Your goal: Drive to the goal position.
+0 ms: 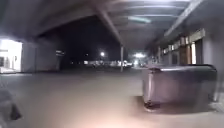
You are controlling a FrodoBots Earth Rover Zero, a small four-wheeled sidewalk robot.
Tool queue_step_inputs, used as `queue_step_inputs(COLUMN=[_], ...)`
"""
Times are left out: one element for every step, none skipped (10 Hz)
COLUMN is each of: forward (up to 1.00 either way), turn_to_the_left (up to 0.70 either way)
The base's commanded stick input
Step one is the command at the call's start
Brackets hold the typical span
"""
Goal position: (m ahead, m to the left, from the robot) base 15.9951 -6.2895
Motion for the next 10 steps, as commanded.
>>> queue_step_inputs(forward=[1.0, 1.0, 1.0, 1.0, 1.0, 1.0, 1.0, 1.0, 1.0, 1.0], turn_to_the_left=[-0.28, -0.18, -0.09, -0.05, 0.0, 0.0, 0.0, 0.0, 0.0, 0.0])
